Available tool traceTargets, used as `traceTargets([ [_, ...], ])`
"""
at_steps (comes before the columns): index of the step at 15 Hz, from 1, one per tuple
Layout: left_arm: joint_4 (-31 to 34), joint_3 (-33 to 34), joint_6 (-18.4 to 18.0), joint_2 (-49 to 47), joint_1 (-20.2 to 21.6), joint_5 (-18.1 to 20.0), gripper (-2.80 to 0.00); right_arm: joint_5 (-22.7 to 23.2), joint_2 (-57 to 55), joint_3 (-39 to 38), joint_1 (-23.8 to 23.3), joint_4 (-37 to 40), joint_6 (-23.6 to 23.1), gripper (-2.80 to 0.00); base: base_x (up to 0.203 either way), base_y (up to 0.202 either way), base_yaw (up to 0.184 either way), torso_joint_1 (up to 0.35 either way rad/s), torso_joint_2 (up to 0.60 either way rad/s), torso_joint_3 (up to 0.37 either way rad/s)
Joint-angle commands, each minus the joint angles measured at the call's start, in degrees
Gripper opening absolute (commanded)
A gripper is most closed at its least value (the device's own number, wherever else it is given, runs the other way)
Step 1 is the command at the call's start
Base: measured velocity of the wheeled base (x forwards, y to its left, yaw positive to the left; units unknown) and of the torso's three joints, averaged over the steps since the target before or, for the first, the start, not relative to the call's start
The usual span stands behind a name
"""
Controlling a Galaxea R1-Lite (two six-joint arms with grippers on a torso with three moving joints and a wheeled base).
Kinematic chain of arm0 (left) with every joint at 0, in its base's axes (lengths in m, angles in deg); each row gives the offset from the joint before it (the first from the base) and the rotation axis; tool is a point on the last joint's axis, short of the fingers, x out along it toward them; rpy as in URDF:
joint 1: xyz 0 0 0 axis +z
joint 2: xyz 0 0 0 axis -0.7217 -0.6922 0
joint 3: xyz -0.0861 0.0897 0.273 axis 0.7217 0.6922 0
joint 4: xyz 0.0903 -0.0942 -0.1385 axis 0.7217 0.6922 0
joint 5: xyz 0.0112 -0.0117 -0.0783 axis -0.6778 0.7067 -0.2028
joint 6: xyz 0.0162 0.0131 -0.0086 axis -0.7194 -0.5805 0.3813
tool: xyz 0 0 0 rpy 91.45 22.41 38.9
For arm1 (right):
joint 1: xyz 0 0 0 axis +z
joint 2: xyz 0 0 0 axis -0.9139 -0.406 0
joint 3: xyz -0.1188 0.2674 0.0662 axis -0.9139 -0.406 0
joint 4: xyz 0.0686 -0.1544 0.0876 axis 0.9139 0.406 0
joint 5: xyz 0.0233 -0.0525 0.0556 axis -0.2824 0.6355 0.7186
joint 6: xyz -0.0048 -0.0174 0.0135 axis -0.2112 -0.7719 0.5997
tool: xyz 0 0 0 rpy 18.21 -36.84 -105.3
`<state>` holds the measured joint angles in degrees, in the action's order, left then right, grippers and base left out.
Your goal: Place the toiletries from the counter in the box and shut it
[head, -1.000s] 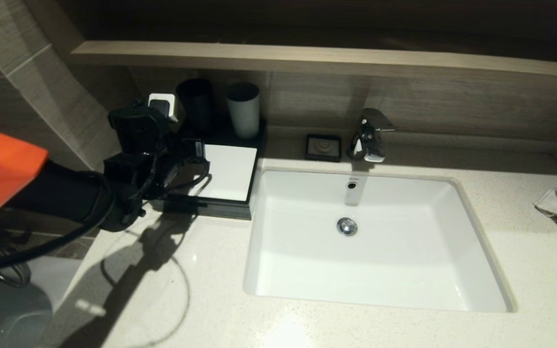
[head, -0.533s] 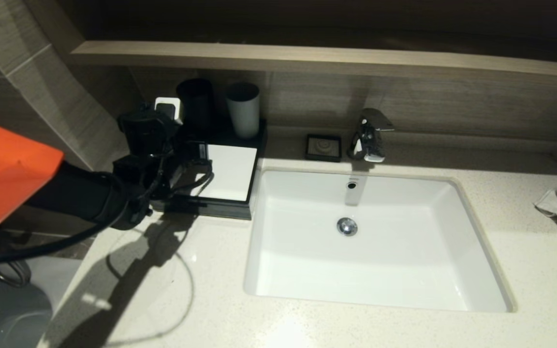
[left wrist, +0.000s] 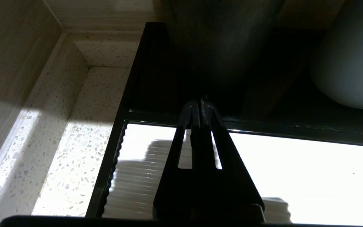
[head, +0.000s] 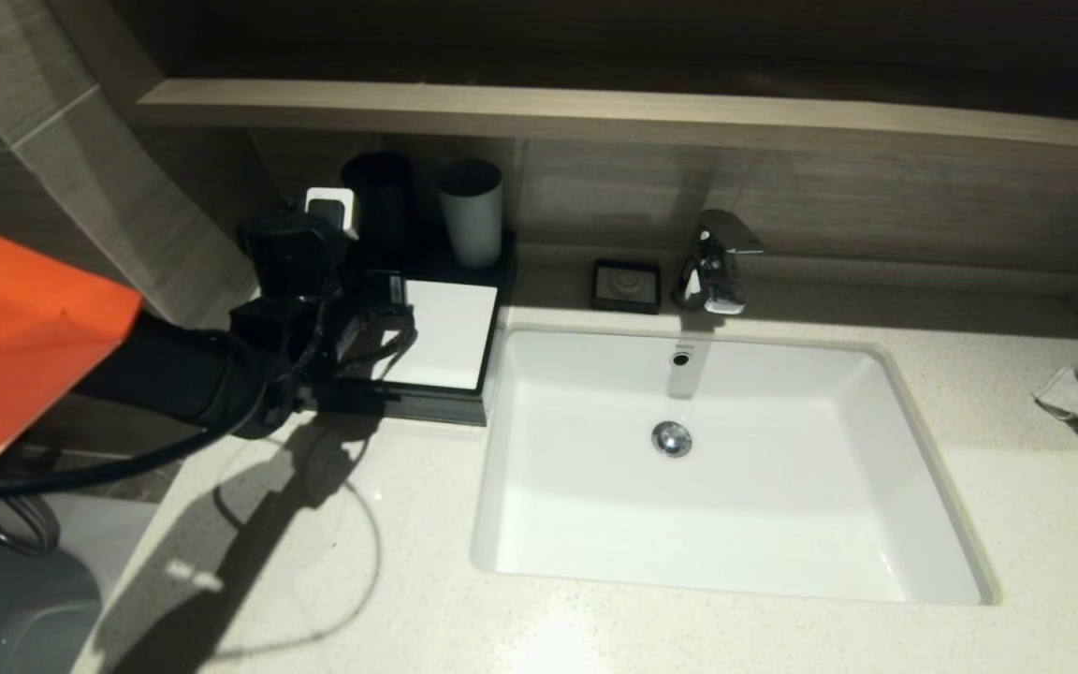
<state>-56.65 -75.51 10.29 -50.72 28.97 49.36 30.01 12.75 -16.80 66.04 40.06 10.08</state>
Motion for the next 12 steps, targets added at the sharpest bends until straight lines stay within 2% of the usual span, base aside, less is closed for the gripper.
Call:
traceTargets([
  [1, -0.33, -0.95, -0.02, -0.87, 0.00, -0.17, -2.80, -0.02, 0.00, 0.00, 0.00, 0.04, 0.01, -2.80, 0.000, 0.000, 0.000, 0.000, 0.00, 0.000],
  [12, -0.27, -3.94, -0.04, -3.12, 0.09, 0.03, -2.80, -0.02, 0.00, 0.00, 0.00, 0.04, 0.01, -2.80, 0.000, 0.000, 0.000, 0.000, 0.00, 0.000],
])
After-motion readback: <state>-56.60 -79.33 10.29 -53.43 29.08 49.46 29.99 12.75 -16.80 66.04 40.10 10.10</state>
